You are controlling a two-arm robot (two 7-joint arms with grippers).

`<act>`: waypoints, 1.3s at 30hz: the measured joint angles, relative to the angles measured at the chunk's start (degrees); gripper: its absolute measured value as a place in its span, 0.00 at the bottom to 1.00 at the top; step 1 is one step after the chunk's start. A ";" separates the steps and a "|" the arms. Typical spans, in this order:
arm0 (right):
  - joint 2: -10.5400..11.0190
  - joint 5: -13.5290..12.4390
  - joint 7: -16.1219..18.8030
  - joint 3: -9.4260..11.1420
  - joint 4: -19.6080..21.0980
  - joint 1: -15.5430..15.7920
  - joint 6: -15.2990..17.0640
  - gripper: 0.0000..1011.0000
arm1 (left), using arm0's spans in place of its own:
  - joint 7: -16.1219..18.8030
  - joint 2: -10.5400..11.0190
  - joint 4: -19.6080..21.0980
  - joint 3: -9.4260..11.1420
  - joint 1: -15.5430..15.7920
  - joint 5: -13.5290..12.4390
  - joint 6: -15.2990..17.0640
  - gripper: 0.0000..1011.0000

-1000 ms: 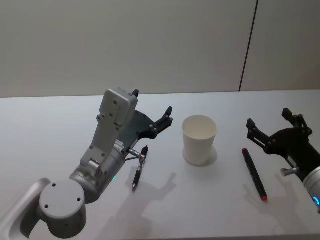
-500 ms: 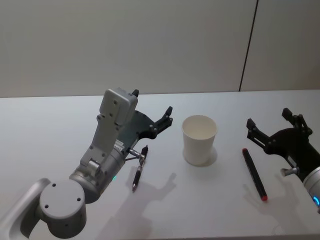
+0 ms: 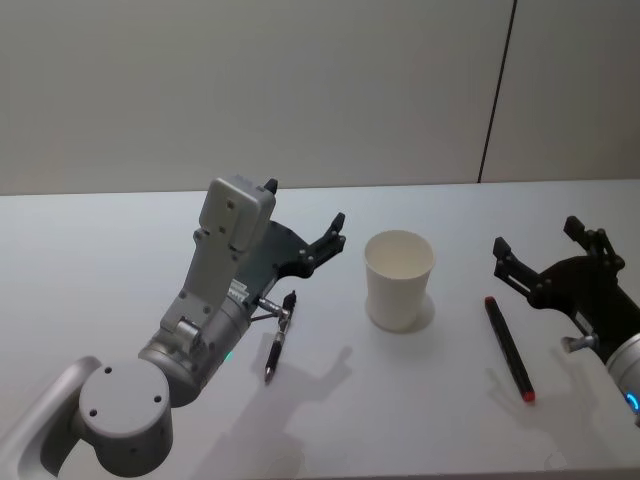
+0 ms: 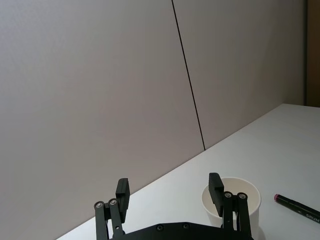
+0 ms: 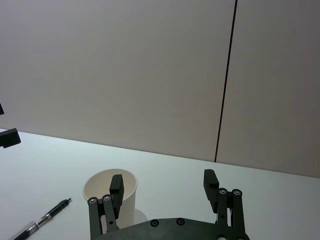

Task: Place the pen into the pen holder.

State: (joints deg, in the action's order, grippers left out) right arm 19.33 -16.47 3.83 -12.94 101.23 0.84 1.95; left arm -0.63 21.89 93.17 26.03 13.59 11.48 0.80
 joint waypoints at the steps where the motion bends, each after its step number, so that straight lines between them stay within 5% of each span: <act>1: 0.00 0.00 0.00 0.00 0.00 0.00 0.00 0.99 | 0.00 0.00 0.00 0.00 0.00 0.00 0.00 0.99; 16: -0.29 -0.16 -0.12 0.40 -0.85 -1.23 2.61 0.99 | 0.00 0.01 0.00 0.00 0.00 0.00 0.00 0.99; 39: -4.70 0.67 -6.97 -0.08 -8.07 -7.10 16.87 0.99 | 0.00 0.00 0.00 0.00 0.00 0.00 0.00 0.99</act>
State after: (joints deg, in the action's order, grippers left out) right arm 14.64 -15.79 -3.15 -13.02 93.15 -6.26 18.82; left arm -0.63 21.90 93.18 26.02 13.59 11.48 0.79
